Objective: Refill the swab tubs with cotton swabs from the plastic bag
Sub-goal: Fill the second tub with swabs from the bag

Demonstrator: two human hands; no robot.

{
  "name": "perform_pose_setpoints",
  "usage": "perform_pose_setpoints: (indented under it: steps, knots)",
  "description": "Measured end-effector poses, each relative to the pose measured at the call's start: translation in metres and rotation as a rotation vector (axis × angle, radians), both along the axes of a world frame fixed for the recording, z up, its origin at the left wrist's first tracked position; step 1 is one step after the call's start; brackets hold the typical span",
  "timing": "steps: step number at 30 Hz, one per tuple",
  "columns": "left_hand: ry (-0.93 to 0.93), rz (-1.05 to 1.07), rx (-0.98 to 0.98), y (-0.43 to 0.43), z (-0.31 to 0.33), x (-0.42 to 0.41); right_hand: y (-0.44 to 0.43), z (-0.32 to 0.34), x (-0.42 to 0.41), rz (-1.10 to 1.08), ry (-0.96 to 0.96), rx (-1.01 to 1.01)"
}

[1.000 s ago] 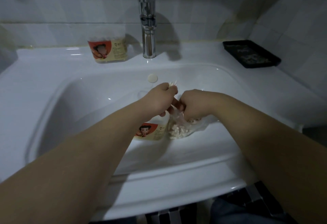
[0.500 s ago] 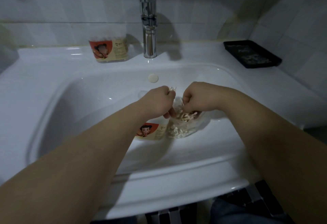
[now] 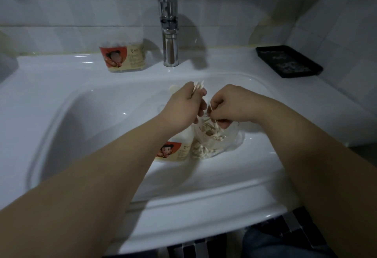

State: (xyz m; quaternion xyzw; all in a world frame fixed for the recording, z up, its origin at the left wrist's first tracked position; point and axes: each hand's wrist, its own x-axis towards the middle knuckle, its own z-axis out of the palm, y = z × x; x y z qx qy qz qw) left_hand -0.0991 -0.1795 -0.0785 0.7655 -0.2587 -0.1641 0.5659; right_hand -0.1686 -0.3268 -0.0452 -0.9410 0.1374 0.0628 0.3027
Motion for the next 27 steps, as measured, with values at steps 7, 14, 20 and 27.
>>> perform_pose_setpoints:
  steps: [7, 14, 20, 27]
  knots:
    - [0.103, -0.022, 0.182, 0.0022, -0.002, -0.0037, -0.0015, -0.0005, 0.0013, -0.063, -0.017, -0.004]
    - [0.081, 0.017, 0.208, 0.0019, -0.0019, -0.0029, -0.0032, 0.0024, -0.0001, -0.072, -0.027, -0.05]
    - [0.123, -0.017, 0.132, -0.0003, -0.0052, -0.0003, -0.0025, 0.0015, 0.0025, -0.066, -0.079, 0.031]
    - [0.131, -0.104, 0.069, -0.0002, -0.0092, 0.0022, -0.0022, -0.0027, 0.0065, -0.08, -0.147, 0.19]
